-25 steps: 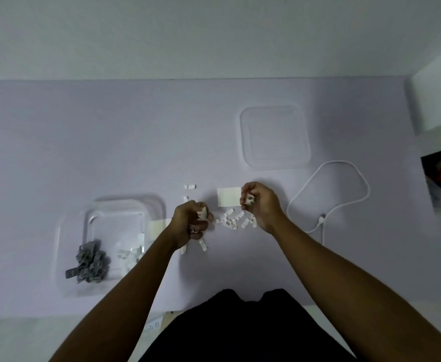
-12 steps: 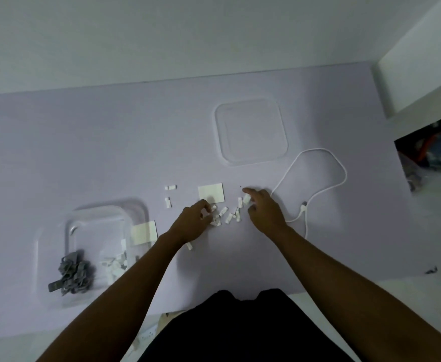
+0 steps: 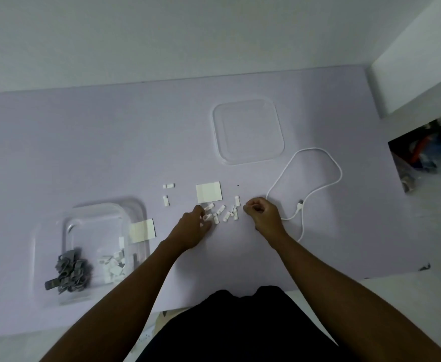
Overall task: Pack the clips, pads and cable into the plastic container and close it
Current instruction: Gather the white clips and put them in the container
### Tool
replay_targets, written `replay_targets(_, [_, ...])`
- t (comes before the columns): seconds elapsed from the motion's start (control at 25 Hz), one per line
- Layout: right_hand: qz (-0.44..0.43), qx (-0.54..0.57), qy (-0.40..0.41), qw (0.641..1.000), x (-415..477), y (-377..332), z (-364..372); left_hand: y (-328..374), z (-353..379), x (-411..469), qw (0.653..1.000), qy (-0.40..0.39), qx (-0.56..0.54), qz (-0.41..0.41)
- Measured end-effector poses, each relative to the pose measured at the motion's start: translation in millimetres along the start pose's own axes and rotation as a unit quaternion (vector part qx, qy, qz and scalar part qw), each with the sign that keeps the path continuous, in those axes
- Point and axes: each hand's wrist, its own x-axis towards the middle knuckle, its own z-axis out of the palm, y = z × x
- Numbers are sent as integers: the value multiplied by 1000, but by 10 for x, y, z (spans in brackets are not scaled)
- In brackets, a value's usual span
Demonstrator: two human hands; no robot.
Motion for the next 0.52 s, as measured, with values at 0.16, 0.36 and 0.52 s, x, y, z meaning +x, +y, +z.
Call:
replay_targets(0.16, [166,315,-88,930,-169,-238,51,114,-123,-102,990,2,-141,-11])
replay_targets(0.36, [178,465,-226,837,-355,-511,194,173,-437,-217,921,-56,-380,-68])
replay_targets(0.52, [176,439,-282,834,-452,-728,396,22,-739,-348,859,-92,-496,-87])
